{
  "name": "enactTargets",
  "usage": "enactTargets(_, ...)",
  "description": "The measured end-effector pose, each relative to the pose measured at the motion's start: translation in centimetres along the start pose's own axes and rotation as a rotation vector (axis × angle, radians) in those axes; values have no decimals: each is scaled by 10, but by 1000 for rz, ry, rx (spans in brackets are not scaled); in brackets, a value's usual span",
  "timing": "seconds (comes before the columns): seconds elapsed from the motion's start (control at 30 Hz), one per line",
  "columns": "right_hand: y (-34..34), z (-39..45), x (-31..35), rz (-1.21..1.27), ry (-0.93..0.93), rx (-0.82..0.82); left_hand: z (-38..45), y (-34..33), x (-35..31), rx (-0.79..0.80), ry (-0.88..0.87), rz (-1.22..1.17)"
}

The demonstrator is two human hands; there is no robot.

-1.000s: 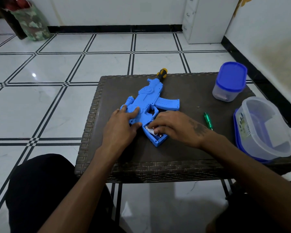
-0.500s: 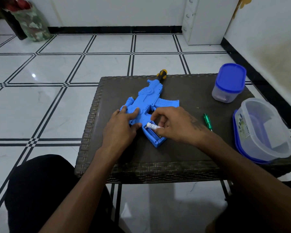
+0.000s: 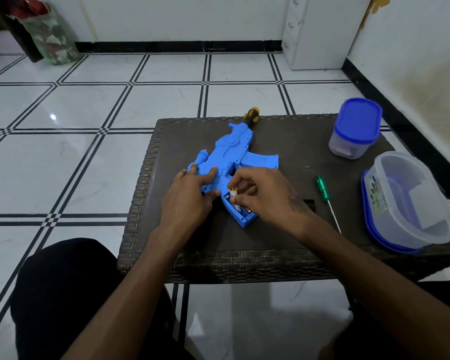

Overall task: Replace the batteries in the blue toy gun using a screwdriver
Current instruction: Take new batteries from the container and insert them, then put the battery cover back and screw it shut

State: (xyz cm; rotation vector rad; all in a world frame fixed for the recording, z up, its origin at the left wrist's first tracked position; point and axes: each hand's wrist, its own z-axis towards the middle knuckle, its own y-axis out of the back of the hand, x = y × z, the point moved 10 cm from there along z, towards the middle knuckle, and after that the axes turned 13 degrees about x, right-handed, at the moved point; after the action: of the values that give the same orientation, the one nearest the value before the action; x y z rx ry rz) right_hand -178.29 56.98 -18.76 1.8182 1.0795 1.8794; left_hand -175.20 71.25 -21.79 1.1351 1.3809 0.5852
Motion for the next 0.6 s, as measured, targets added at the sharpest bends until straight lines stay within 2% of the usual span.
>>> enactTargets(0.1,-6,0,0,-44,17,8,1,0,0,1,-3,-6)
enactTargets(0.23,-15,2,17,-350,121,27,0,0,0,4,-1,-20)
enactTargets(0.4,-28,2,24,-572,206,135,1,1,2,3,8,-29)
enactTargets(0.5,-30,-5,28,-640,263,119,2,0,2,5,7,-34)
enactTargets(0.6,-30,-7,25,-611,229,127,3,0,3,9,7,-33)
